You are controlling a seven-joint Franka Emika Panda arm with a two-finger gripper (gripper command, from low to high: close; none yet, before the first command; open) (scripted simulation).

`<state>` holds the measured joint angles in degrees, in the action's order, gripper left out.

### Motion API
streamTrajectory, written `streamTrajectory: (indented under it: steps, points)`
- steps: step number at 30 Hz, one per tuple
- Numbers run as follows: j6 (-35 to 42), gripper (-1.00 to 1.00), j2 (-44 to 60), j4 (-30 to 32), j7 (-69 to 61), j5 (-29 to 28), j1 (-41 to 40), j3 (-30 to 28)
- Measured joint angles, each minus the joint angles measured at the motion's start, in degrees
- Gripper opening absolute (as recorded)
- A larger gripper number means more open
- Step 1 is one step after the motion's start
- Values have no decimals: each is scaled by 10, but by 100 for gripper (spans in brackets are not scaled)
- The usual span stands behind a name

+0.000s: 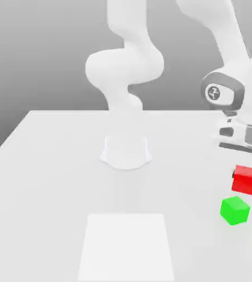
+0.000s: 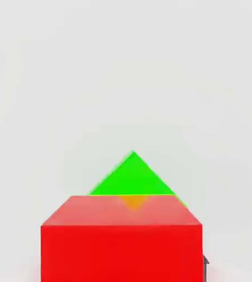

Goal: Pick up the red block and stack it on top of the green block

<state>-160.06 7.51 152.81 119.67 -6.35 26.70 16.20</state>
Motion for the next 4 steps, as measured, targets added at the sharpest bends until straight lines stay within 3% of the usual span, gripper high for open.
streamTrajectory:
  steps: [1, 4]
  points:
    - [-16, 100, 18, -1, 11, -15, 6, -9]
    - [-16, 100, 18, -1, 11, -15, 6, -9]
